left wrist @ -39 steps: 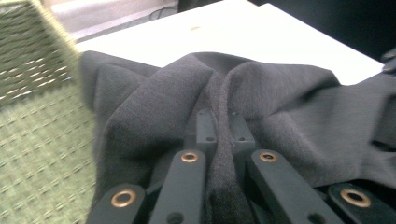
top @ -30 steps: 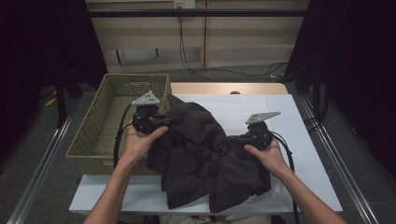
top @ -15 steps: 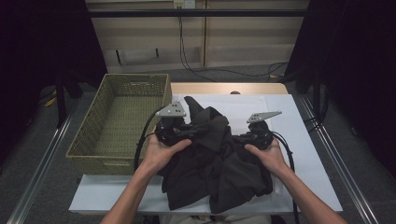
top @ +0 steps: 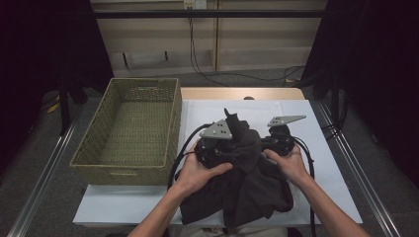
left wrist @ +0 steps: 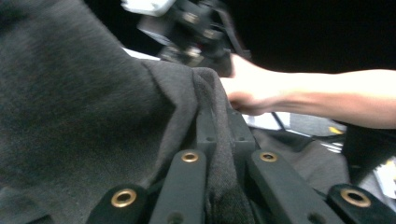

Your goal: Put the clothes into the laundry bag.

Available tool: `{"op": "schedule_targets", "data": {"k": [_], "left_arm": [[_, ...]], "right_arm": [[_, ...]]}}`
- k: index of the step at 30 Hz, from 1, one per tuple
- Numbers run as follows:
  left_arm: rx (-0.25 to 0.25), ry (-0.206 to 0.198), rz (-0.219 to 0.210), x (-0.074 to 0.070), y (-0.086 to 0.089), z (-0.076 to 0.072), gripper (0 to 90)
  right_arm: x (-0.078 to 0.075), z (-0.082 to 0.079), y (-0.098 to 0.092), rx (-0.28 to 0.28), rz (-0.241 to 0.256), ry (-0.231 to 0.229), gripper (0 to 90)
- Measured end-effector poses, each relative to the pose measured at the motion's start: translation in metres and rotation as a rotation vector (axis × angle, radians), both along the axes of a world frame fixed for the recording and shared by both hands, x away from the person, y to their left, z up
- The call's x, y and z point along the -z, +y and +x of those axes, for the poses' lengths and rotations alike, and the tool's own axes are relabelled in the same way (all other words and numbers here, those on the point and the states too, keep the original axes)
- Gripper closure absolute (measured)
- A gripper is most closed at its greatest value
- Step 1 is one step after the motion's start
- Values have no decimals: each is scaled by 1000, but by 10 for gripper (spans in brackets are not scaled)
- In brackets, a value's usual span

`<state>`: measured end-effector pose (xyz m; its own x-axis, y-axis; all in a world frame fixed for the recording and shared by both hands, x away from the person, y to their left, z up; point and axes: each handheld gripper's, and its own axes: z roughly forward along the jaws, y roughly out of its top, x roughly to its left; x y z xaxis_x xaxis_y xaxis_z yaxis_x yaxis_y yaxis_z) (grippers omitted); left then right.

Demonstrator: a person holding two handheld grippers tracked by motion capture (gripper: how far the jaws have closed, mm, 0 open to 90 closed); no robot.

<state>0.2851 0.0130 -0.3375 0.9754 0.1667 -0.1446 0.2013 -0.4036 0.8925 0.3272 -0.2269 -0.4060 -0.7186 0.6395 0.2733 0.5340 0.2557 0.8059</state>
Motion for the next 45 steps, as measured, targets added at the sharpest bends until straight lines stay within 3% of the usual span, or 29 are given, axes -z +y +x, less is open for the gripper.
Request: {"op": "schedule_targets", "data": {"k": [3, 7, 12, 15, 19, 22, 23, 25, 28, 31, 33, 35, 38, 40, 41, 45], "left_arm": [[23, -19, 6, 0, -10, -7, 870], [41, 37, 44, 24, -29, -2, 869], [50, 61, 78, 41, -42, 1, 869], [45, 22, 158, 51, -53, 2, 869], [60, 22, 224, 76, -66, 1, 868], [72, 30, 225, 91, -72, 4, 868], [43, 23, 241, 96, -73, 6, 868], [34, 0, 272, 107, -75, 9, 867], [23, 23, 236, 112, -73, 13, 864], [22, 14, 222, 110, -72, 12, 844], [43, 16, 208, 105, -67, 11, 793], [41, 46, 157, 100, -63, 10, 715], [47, 32, 137, 90, -56, 6, 572], [48, 21, 124, 83, -50, 3, 547], [48, 36, 95, 81, -47, 2, 522], [60, 40, 74, 70, -33, 2, 448]], "right_arm": [[-9, -1, -7, 8, 30, -19, 900], [-9, -1, -9, 19, 26, -15, 900], [-10, 0, -12, 24, 22, -24, 900], [-13, -2, -16, 27, 33, -29, 900], [-16, -3, -19, 33, 40, -36, 900], [-20, -5, -20, 37, 46, -46, 900], [-22, -6, -20, 33, 40, -58, 900], [-24, -7, -21, 36, 45, -64, 900], [-22, -8, -17, 25, 29, -65, 900], [-21, -8, -14, 28, 27, -65, 900], [-20, -8, -14, 29, 26, -64, 900], [-21, -8, -15, 32, 26, -62, 900], [-20, -7, -16, 37, 34, -59, 900], [-19, -6, -16, 37, 34, -55, 900], [-19, -6, -16, 38, 34, -54, 900], [-18, -6, -14, 35, 28, -53, 900]]}}
